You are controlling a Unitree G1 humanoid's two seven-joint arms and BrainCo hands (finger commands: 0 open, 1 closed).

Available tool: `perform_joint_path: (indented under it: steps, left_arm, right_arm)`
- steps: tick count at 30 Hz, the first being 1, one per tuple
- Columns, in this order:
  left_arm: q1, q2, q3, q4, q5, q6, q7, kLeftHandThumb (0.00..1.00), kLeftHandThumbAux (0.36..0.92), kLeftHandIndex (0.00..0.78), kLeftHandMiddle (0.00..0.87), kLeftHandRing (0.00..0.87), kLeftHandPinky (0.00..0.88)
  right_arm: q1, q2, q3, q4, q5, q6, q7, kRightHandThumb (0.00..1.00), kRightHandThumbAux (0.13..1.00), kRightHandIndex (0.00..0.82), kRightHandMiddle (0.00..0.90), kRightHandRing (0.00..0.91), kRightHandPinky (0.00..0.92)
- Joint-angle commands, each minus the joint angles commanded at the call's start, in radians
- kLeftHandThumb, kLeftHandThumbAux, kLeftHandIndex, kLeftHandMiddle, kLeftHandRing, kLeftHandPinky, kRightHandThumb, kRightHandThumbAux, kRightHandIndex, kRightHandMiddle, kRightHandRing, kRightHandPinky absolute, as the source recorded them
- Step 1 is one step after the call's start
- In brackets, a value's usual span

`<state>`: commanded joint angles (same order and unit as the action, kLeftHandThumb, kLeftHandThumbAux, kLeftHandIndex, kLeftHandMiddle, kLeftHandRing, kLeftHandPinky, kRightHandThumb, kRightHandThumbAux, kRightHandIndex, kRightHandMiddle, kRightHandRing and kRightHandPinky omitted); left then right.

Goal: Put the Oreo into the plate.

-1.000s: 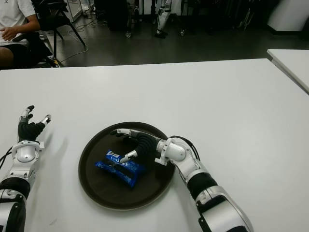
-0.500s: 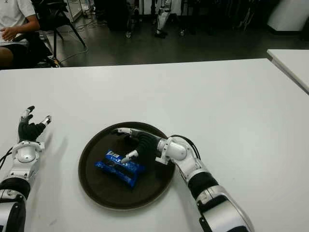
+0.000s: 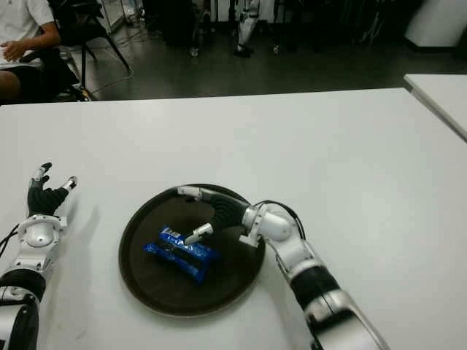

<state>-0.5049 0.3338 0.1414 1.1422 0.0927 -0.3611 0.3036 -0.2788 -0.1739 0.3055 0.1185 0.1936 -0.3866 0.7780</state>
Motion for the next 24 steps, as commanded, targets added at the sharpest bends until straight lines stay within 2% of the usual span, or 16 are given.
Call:
perform_joint_path:
  steps: [2,6,10,14,18,19,20,21,22,23,24]
  left_arm:
    - [-0.002,-0.001,0.002,0.003,-0.003,0.001,-0.003,0.000,0.694,0.000,0.000,0.000,0.015]
    - [-0.006,-0.004,0.006,0.008,-0.007,0.005,-0.004,0.000,0.690,0.000,0.000,0.000,0.009]
    - [-0.011,-0.003,0.003,0.014,-0.001,0.009,0.006,0.000,0.694,0.000,0.000,0.000,0.009]
    - [-0.009,-0.004,0.001,0.014,0.002,0.005,0.016,0.000,0.695,0.000,0.000,0.000,0.010]
    - [-0.004,-0.005,-0.003,0.006,0.007,-0.001,0.024,0.000,0.693,0.000,0.000,0.000,0.010]
    - [-0.003,-0.005,-0.004,0.005,0.008,-0.002,0.025,0.000,0.693,0.000,0.000,0.000,0.010]
    - [-0.003,-0.005,-0.004,0.004,0.009,-0.002,0.025,0.000,0.693,0.000,0.000,0.000,0.010]
    - [-0.003,-0.005,-0.005,0.004,0.009,-0.001,0.026,0.000,0.693,0.000,0.000,0.000,0.010]
    - [-0.003,-0.005,-0.005,0.003,0.009,-0.001,0.026,0.000,0.693,0.000,0.000,0.000,0.010]
    - [-0.004,-0.006,-0.005,0.002,0.009,0.001,0.025,0.000,0.693,0.000,0.000,0.000,0.009]
    - [-0.004,-0.007,-0.003,0.000,0.006,0.006,0.023,0.000,0.692,0.000,0.000,0.000,0.010]
  right_arm:
    - [0.007,0.039,0.006,0.034,0.061,-0.045,0.031,0.000,0.538,0.009,0.009,0.004,0.006]
    - [0.065,-0.005,-0.037,-0.187,0.185,0.033,0.008,0.000,0.520,0.002,0.002,0.001,0.001]
    - [0.039,0.035,-0.056,-0.111,0.167,0.014,-0.009,0.000,0.545,0.004,0.005,0.000,0.000]
    - [0.044,0.037,-0.080,-0.101,0.158,0.011,-0.024,0.000,0.579,0.015,0.019,0.001,0.000]
    - [0.072,0.043,-0.092,-0.131,0.098,-0.007,-0.075,0.000,0.604,0.025,0.033,0.007,0.000]
    - [0.070,0.060,-0.093,-0.091,0.122,-0.038,-0.052,0.000,0.607,0.026,0.035,0.008,0.000]
    - [0.069,0.072,-0.094,-0.061,0.139,-0.061,-0.034,0.004,0.583,0.016,0.107,0.099,0.099]
    - [0.068,0.086,-0.103,-0.018,0.181,-0.087,0.005,0.006,0.573,0.013,0.133,0.132,0.136]
    - [0.067,0.095,-0.109,0.011,0.210,-0.105,0.034,0.076,0.508,0.008,0.284,0.306,0.331]
    - [0.081,0.048,-0.124,-0.070,0.208,-0.037,0.013,0.121,0.465,0.005,0.382,0.419,0.459]
    - [0.067,0.052,-0.112,-0.094,0.176,0.010,-0.026,0.101,0.484,0.004,0.343,0.371,0.372]
